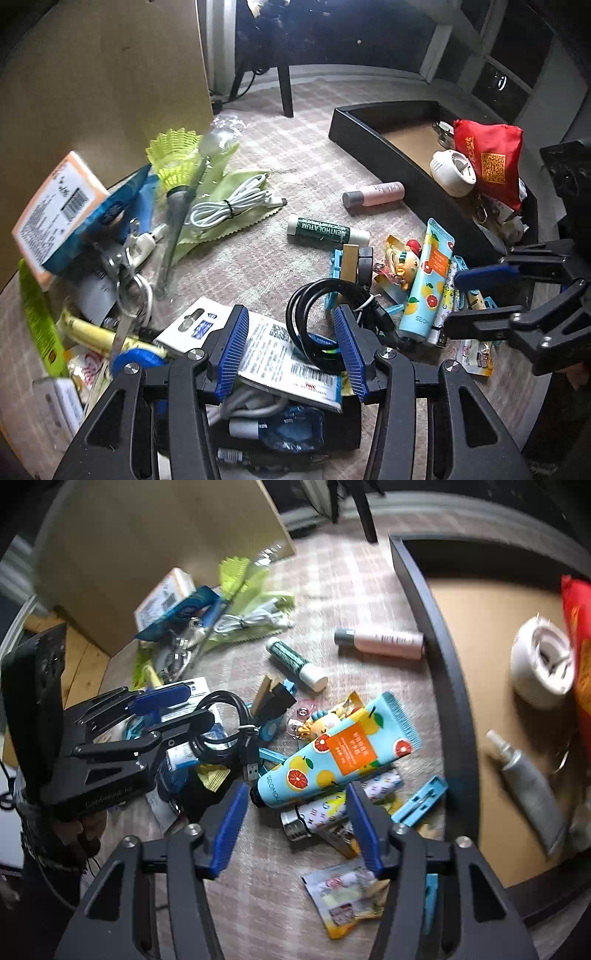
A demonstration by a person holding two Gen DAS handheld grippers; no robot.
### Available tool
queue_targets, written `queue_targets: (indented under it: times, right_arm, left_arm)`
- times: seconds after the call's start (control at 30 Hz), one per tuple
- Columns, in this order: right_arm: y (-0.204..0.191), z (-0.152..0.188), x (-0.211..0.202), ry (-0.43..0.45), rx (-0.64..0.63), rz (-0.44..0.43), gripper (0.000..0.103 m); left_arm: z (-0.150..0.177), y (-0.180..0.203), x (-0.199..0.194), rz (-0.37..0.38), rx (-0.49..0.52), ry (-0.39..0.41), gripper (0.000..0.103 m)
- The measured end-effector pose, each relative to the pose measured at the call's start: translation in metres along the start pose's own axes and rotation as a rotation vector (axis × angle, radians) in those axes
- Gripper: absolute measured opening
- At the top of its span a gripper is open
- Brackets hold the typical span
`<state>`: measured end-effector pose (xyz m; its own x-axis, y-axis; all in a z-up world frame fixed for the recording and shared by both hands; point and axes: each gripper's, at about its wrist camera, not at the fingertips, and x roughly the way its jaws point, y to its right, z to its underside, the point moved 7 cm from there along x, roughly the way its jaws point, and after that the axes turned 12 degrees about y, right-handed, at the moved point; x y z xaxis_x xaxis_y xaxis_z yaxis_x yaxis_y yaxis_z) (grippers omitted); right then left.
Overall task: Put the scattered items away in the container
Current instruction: 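Move both grippers back over the pile of items, then grasp the blue-yellow pointed case with the right gripper while the left grasps the black cable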
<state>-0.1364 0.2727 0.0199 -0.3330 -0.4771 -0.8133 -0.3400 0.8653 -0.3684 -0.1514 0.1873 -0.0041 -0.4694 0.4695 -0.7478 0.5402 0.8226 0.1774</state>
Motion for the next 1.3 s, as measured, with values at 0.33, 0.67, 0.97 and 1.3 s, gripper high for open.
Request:
queue_targets:
  times: [0.33, 0.67, 0.97, 1.3]
  right_arm:
    - [0.002, -0.012, 0.019, -0.003, 0.087, 0.083, 0.052]
    - [0.009, -0.002, 0.024, -0.033, 0.167, 0.008, 0.025]
    - [0.008, 0.004, 0.002, -0.006, 0.164, -0.052, 0.017]
    - [0.014, -0.009, -0.042, 0.104, 0.110, -0.071, 0.017]
  left_arm:
    - [0.002, 0.005, 0.023, 0.087, 0.016, -0.052, 0.046]
    - [0.002, 0.005, 0.015, 0.098, -0.013, -0.031, 0.013]
    - [-0.003, 0.006, -0.009, 0.087, -0.043, 0.017, 0.011]
    - [-0.021, 0.014, -0.039, 0.063, -0.073, 0.091, 0.009]
